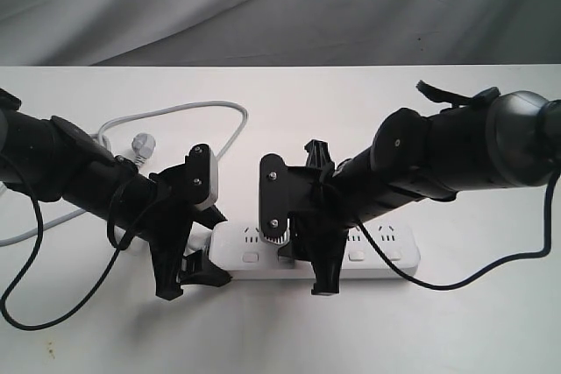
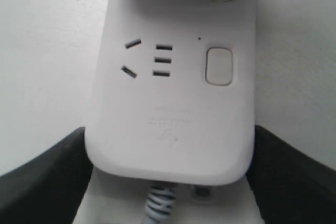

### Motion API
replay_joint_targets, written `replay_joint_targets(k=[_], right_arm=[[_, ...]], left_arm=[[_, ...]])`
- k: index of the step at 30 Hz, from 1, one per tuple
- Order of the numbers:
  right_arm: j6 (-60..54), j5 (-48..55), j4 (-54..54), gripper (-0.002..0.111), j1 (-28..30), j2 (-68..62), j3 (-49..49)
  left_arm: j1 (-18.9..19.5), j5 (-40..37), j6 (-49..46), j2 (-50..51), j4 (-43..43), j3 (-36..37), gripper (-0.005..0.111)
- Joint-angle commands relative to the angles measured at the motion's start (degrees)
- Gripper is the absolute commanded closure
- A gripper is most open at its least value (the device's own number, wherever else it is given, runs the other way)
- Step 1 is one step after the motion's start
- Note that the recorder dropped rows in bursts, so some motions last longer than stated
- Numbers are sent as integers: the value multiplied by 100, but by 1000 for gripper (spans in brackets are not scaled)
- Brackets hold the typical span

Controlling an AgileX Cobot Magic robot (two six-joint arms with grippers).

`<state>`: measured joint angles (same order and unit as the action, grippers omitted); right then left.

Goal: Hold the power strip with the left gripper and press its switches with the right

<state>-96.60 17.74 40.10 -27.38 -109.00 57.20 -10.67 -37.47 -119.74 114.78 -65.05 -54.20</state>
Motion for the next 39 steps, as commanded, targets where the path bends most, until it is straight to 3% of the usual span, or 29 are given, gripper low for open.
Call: replay_joint_targets(k=[1, 11, 20, 31, 39], right_arm=[[-78, 94, -110, 56, -9, -299, -48], [-78, 127, -100, 56, -62, -324, -48], [-18, 49, -100, 56, -62, 448, -48], [229, 97, -199, 56, 351, 870, -378], [229, 2, -199, 56, 351, 678, -479]], left_arm=[[-25, 14, -22, -5, -39, -14, 63], [-25, 14, -22, -5, -39, -14, 63], [-25, 14, -22, -5, -39, -14, 63], [-25, 14, -22, -5, -39, -14, 63], [-25, 14, -22, -5, -39, -14, 63]])
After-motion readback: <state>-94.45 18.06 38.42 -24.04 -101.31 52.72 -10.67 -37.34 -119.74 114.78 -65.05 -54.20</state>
